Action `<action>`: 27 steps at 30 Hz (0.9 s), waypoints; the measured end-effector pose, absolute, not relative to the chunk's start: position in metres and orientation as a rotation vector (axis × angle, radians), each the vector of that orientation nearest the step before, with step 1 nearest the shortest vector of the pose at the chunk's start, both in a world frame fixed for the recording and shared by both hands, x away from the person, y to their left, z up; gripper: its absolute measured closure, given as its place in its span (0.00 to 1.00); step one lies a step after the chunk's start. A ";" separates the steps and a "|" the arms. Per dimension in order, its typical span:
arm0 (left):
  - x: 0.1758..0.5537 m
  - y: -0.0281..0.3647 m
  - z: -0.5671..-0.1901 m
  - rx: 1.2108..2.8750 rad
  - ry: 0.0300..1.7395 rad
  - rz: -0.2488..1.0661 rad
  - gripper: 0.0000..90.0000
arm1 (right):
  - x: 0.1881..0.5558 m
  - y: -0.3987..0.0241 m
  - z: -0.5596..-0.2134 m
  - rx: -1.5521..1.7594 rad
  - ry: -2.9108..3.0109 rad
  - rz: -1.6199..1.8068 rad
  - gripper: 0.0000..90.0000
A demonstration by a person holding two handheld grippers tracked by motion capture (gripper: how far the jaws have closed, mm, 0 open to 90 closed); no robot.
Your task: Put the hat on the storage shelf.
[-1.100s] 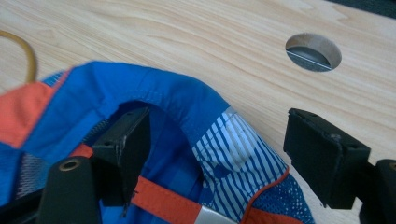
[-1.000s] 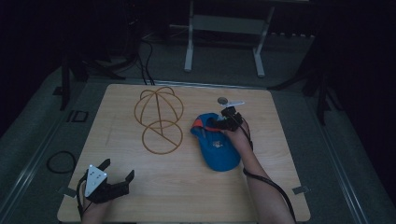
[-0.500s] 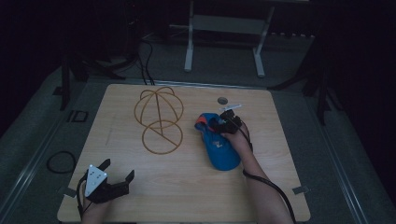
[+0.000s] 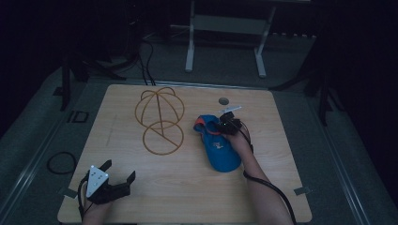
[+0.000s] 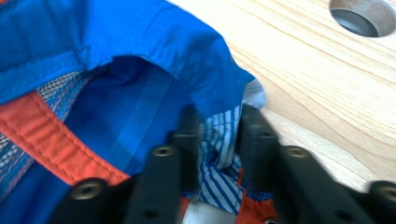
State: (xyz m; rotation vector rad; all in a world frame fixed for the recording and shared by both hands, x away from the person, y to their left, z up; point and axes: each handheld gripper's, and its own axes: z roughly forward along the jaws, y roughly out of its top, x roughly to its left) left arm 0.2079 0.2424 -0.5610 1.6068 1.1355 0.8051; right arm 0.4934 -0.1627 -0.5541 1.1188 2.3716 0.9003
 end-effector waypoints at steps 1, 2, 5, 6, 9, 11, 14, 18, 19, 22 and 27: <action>0.208 0.242 -0.561 1.610 1.138 0.812 0.04 | 0.492 -0.161 -0.554 1.106 2.373 0.880 0.91; 0.208 0.242 -0.561 1.612 1.137 0.811 0.04 | 0.491 -0.160 -0.553 1.091 2.376 0.864 0.94; 0.207 0.242 -0.561 1.610 1.136 0.807 0.04 | 0.490 -0.159 -0.553 1.075 2.376 0.848 0.97; 0.207 0.242 -0.560 1.611 1.134 0.808 0.04 | 0.490 -0.159 -0.552 1.085 2.373 0.850 0.97; 0.207 0.242 -0.561 1.620 1.132 0.823 0.04 | 0.487 -0.163 -0.548 1.111 2.350 0.902 0.97; 0.207 0.242 -0.561 1.630 1.132 0.830 0.05 | 0.485 -0.166 -0.542 1.116 2.331 0.922 0.97; 0.207 0.241 -0.561 1.634 1.130 0.832 0.05 | 0.480 -0.170 -0.532 1.119 2.314 0.961 0.97; 0.207 0.239 -0.561 1.649 1.125 0.848 0.05 | 0.469 -0.175 -0.517 1.094 2.283 1.013 0.97; 0.207 0.239 -0.561 1.657 1.125 0.858 0.05 | 0.466 -0.176 -0.513 1.091 2.274 1.036 0.97; 0.207 0.237 -0.561 1.665 1.131 0.865 0.05 | 0.457 -0.178 -0.501 1.061 2.249 1.063 0.97; 0.207 0.236 -0.560 1.662 1.137 0.859 0.05 | 0.443 -0.181 -0.481 1.012 2.218 1.095 0.97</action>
